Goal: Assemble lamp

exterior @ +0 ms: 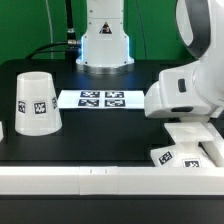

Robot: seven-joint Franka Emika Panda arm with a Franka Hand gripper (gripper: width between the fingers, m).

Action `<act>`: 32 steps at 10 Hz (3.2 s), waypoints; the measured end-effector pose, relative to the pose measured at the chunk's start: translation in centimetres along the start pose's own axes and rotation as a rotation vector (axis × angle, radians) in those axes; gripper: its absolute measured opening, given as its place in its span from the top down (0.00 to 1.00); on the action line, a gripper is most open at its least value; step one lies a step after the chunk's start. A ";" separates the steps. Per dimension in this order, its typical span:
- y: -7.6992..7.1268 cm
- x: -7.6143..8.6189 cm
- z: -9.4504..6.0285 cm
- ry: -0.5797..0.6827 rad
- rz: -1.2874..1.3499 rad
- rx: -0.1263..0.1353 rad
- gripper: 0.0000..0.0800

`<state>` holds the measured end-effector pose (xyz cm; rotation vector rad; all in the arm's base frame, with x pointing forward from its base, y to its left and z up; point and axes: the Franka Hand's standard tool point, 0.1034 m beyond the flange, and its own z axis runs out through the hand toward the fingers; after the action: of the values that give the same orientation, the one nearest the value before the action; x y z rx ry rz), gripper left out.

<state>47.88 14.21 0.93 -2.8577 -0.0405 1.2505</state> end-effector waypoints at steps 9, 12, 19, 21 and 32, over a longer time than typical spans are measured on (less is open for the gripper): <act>0.6 -1.2 -2.9 0.042 -0.045 0.007 0.28; 2.2 -4.2 -8.4 0.055 -0.122 0.019 0.28; 3.5 -3.2 -13.0 0.269 -0.175 0.025 0.28; 4.2 -3.4 -16.4 0.382 -0.185 0.025 0.28; 6.0 -3.0 -22.0 1.146 -0.170 -0.026 0.28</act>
Offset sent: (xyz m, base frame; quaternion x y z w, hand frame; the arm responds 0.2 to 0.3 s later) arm 0.0070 -0.0003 -0.0028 -0.0037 0.0237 -0.0104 0.9997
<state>62.11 7.93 17.91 -3.0158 -0.2566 -0.4956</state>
